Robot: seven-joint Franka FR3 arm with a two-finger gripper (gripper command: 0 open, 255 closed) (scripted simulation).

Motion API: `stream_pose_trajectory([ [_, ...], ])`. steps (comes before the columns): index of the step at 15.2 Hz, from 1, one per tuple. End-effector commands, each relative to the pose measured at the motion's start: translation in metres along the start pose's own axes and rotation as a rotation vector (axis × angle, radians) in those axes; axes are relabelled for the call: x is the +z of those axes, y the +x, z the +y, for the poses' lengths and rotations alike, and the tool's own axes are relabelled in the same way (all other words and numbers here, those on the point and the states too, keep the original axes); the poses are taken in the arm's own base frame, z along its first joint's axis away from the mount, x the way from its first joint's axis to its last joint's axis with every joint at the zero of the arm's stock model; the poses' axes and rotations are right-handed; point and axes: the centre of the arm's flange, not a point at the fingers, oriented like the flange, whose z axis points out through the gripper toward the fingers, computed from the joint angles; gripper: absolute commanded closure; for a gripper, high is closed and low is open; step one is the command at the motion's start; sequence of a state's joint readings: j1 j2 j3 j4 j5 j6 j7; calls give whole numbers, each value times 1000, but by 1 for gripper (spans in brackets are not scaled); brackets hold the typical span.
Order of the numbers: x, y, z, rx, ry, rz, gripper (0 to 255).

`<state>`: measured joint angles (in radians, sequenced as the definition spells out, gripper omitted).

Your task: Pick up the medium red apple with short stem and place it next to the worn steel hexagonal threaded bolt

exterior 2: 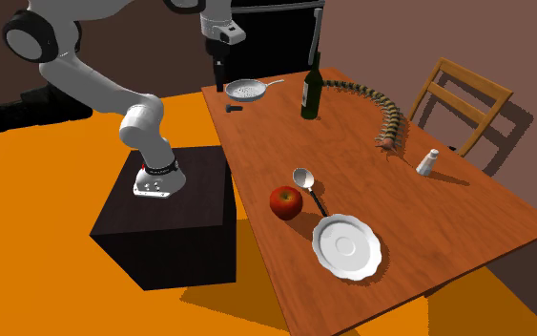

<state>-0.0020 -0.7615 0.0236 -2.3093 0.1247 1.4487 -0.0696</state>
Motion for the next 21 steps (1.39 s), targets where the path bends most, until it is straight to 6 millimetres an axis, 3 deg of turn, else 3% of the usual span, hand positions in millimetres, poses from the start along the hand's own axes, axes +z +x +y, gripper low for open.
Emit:
stream_pose_trajectory([
  [1, 0, 0, 0, 0, 0, 0, 0],
  [11, 37, 73, 95, 242, -12, 51, 0],
  [21, 69, 123, 205, 484, -24, 102, 0],
])
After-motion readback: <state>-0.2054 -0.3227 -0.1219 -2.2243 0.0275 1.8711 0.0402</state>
